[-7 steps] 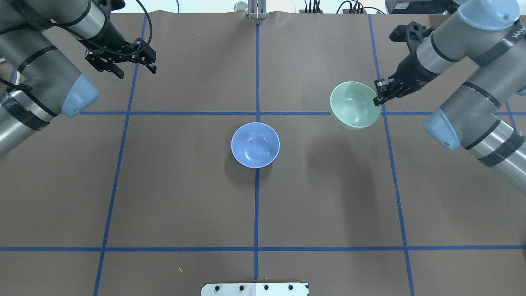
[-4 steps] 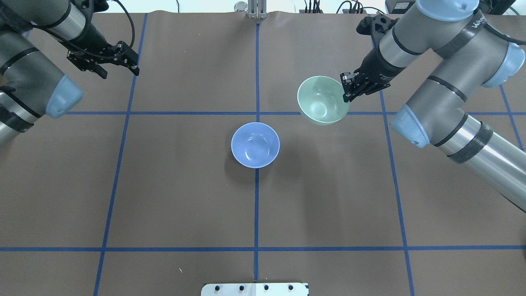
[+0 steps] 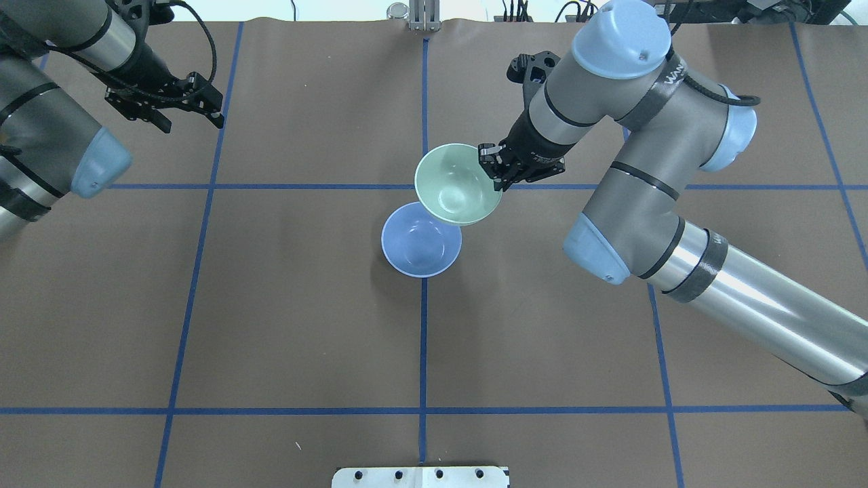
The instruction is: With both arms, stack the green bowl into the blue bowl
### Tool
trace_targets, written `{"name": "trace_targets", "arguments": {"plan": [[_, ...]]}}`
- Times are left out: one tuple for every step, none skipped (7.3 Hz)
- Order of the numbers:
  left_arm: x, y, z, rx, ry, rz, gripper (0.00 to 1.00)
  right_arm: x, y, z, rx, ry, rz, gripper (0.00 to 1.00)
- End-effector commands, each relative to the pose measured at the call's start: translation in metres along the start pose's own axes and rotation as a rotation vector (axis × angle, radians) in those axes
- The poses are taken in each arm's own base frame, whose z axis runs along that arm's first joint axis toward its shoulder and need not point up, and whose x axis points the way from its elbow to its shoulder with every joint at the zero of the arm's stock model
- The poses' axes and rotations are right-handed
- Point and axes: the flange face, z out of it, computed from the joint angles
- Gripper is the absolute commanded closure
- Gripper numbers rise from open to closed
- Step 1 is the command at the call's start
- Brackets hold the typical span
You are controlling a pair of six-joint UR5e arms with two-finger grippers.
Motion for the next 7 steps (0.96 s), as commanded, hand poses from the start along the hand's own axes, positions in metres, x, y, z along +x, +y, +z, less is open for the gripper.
{"name": "trace_targets", "arguments": {"plan": [[-0.001, 0.000, 0.002, -0.001, -0.002, 0.000, 0.02, -0.028, 0.012, 0.009, -0.002, 0.036, 0.000, 0.87], [-0.002, 0.000, 0.002, -0.001, -0.004, -0.002, 0.02, -0.039, 0.017, 0.017, -0.009, 0.050, -0.006, 0.87], [-0.002, 0.000, 0.002, 0.000, -0.005, -0.002, 0.02, -0.044, 0.027, 0.036, -0.007, 0.078, -0.018, 0.86], [-0.002, 0.000, 0.002, 0.000, -0.005, -0.002, 0.02, -0.051, 0.032, 0.044, -0.004, 0.086, -0.026, 0.86], [-0.002, 0.000, 0.003, 0.001, -0.006, -0.002, 0.02, -0.051, 0.035, 0.047, -0.007, 0.086, -0.029, 0.86], [-0.003, 0.000, 0.003, 0.000, -0.007, -0.003, 0.02, -0.053, 0.037, 0.049, -0.010, 0.083, -0.033, 0.86], [-0.002, 0.000, 0.004, 0.000, -0.008, -0.002, 0.02, -0.055, 0.041, 0.054, -0.009, 0.086, -0.040, 0.86]]}}
